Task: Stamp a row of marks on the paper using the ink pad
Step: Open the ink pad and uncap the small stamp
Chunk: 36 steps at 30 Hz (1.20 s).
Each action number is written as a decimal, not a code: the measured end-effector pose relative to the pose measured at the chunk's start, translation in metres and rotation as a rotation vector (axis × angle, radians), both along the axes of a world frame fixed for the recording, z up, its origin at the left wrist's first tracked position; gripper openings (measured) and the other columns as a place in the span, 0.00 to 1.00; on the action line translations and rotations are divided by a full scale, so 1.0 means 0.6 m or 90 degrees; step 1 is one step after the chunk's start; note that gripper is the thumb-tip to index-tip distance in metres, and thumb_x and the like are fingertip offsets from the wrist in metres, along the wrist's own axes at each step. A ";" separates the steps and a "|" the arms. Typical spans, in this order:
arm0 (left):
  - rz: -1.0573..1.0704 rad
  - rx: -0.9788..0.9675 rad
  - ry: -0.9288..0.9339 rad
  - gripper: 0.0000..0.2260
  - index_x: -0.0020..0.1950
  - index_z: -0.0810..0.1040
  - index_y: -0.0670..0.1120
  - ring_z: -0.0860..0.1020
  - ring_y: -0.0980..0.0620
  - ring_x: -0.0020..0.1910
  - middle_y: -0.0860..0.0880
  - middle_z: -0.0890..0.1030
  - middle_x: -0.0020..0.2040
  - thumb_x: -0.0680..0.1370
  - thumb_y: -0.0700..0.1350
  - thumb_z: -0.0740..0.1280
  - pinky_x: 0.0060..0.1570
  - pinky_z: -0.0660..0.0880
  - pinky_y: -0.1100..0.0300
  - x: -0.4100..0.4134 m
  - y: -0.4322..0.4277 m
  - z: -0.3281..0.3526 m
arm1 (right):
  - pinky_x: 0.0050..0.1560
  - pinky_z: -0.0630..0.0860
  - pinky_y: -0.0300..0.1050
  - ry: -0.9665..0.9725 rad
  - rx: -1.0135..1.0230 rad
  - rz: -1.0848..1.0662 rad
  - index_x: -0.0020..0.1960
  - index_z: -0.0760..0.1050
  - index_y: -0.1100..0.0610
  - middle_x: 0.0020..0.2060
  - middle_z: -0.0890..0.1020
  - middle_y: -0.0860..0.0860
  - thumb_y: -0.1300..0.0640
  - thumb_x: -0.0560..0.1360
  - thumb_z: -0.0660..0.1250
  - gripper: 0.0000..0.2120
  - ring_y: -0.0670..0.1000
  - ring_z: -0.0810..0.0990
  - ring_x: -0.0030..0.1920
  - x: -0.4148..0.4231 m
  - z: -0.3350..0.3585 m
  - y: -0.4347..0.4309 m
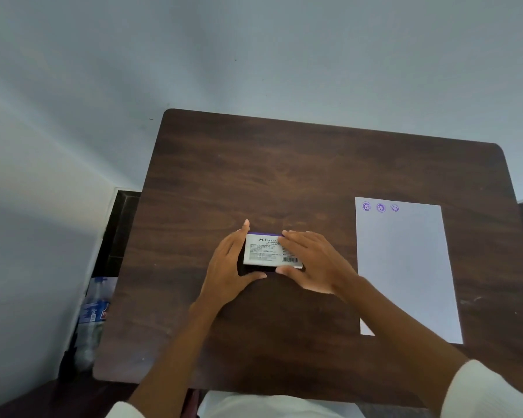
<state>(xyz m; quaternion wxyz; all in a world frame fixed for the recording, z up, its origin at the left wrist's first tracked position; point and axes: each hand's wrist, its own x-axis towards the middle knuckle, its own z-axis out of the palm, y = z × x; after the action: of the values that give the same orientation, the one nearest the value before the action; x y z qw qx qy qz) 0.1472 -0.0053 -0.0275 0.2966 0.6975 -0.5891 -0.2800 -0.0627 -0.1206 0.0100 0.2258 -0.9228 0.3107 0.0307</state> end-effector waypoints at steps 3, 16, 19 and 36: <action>0.018 0.005 0.022 0.49 0.80 0.53 0.54 0.57 0.56 0.77 0.59 0.56 0.80 0.67 0.59 0.78 0.72 0.62 0.53 0.000 0.000 -0.004 | 0.60 0.73 0.46 -0.039 0.050 -0.011 0.66 0.71 0.50 0.62 0.79 0.50 0.38 0.78 0.53 0.24 0.49 0.77 0.61 0.011 0.021 -0.035; 0.113 0.025 0.036 0.48 0.80 0.57 0.52 0.60 0.57 0.75 0.59 0.59 0.78 0.67 0.60 0.78 0.69 0.61 0.55 -0.010 0.006 -0.010 | 0.60 0.74 0.50 -0.049 0.109 -0.315 0.68 0.66 0.53 0.64 0.71 0.55 0.41 0.79 0.56 0.23 0.53 0.71 0.63 0.082 -0.016 -0.098; 0.106 0.023 0.015 0.45 0.79 0.61 0.48 0.59 0.52 0.77 0.58 0.56 0.78 0.67 0.59 0.78 0.70 0.62 0.53 -0.021 0.008 -0.011 | 0.59 0.75 0.51 -0.018 0.062 -0.327 0.70 0.66 0.54 0.63 0.70 0.55 0.41 0.79 0.55 0.24 0.53 0.69 0.63 0.088 -0.027 -0.094; 0.217 0.046 0.033 0.48 0.79 0.46 0.61 0.60 0.51 0.77 0.53 0.64 0.77 0.70 0.59 0.76 0.69 0.65 0.46 -0.054 0.019 -0.010 | 0.52 0.78 0.49 -0.053 0.066 -0.372 0.58 0.79 0.53 0.54 0.82 0.53 0.44 0.70 0.73 0.20 0.51 0.80 0.48 -0.109 0.069 -0.014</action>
<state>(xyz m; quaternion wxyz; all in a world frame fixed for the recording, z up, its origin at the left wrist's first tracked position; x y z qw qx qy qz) 0.1146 0.0058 -0.0333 0.3297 0.7899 -0.4441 -0.2647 -0.1280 -0.1290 0.0515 0.2845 -0.7820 0.5515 -0.0575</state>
